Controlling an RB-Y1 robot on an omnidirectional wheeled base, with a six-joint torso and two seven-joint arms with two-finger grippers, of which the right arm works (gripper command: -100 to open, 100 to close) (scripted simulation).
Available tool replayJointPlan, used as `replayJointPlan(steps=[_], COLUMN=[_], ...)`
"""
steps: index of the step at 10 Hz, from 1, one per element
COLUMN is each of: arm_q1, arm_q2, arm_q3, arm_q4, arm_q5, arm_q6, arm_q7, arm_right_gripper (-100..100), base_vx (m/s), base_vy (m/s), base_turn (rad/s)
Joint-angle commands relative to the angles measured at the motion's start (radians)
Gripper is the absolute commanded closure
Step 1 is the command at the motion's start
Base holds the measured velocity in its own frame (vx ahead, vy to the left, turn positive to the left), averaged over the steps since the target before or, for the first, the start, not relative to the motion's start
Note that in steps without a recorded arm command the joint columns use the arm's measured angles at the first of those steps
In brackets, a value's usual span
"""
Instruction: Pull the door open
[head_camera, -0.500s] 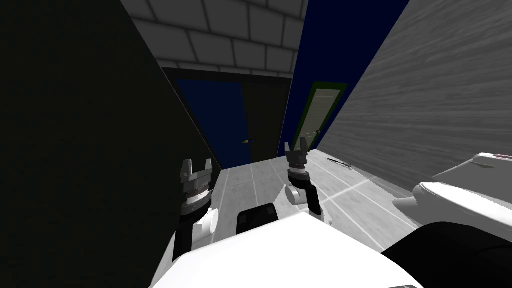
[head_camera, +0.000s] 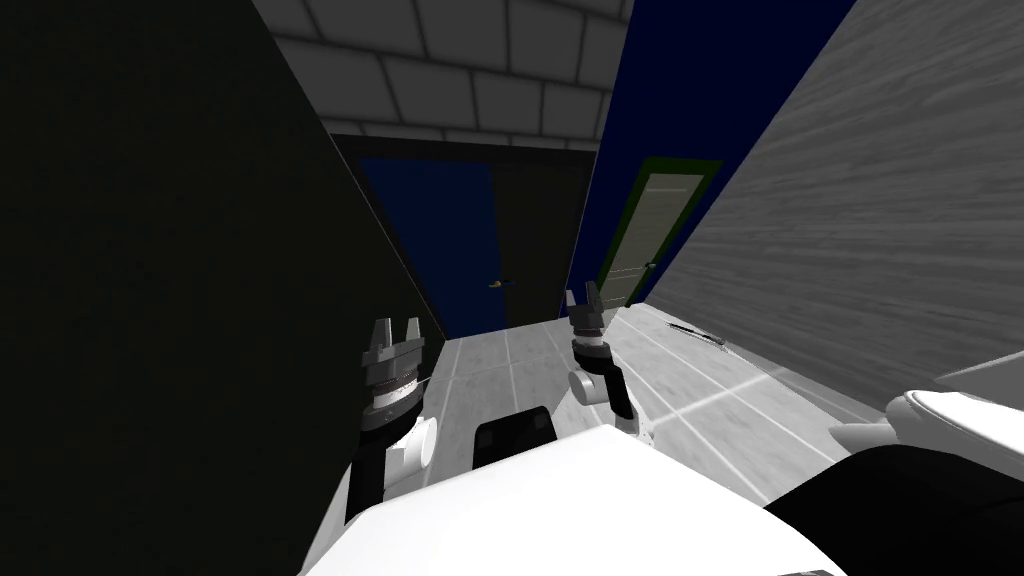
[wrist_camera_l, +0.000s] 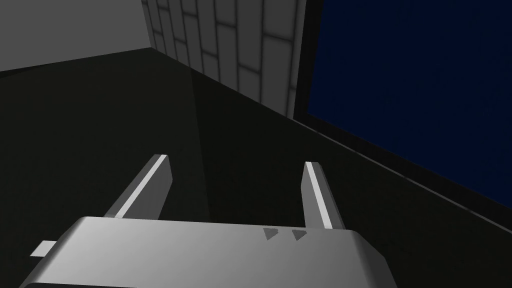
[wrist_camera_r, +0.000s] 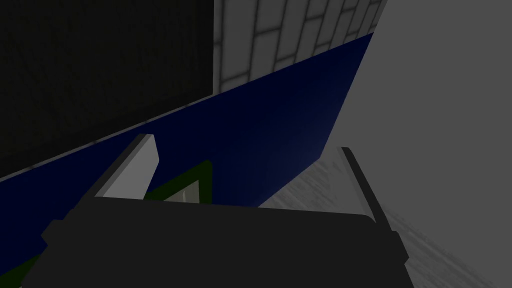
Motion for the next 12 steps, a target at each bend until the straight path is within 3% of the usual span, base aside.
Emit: replayJointPlan(steps=[1, 12], arm_q1=[-0.012, -0.096], arm_q2=[-0.002, -0.048], arm_q3=[0.004, -0.028], arm_q4=[0.04, 0.296], arm_q5=[-0.002, -0.058], arm_q6=[-0.01, -0.048], arm_q7=[0.007, 0.021], arm_right_gripper=[-100, -100], base_vx=[0.097, 0.085], base_vy=[0.005, -0.002], base_turn=[0.057, 0.068])
